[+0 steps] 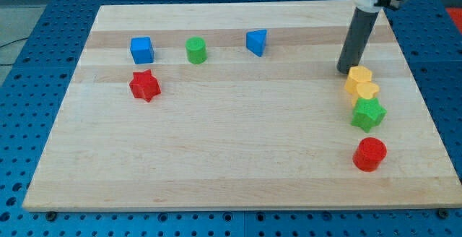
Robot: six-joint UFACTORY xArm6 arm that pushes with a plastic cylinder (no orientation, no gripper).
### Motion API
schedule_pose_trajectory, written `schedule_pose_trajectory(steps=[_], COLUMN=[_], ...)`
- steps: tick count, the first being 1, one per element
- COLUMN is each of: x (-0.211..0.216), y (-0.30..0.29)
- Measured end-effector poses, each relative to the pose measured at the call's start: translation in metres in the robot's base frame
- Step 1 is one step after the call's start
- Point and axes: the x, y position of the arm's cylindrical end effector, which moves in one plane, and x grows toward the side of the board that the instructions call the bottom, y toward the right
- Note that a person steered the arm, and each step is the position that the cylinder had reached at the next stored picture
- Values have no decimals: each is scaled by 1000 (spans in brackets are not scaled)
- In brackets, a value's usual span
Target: Move the blue triangle above the yellow hexagon
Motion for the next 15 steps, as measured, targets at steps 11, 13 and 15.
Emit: schedule_pose_trajectory(steps=[11, 13, 15], x=[-19, -29, -46], y=[-44, -63, -4])
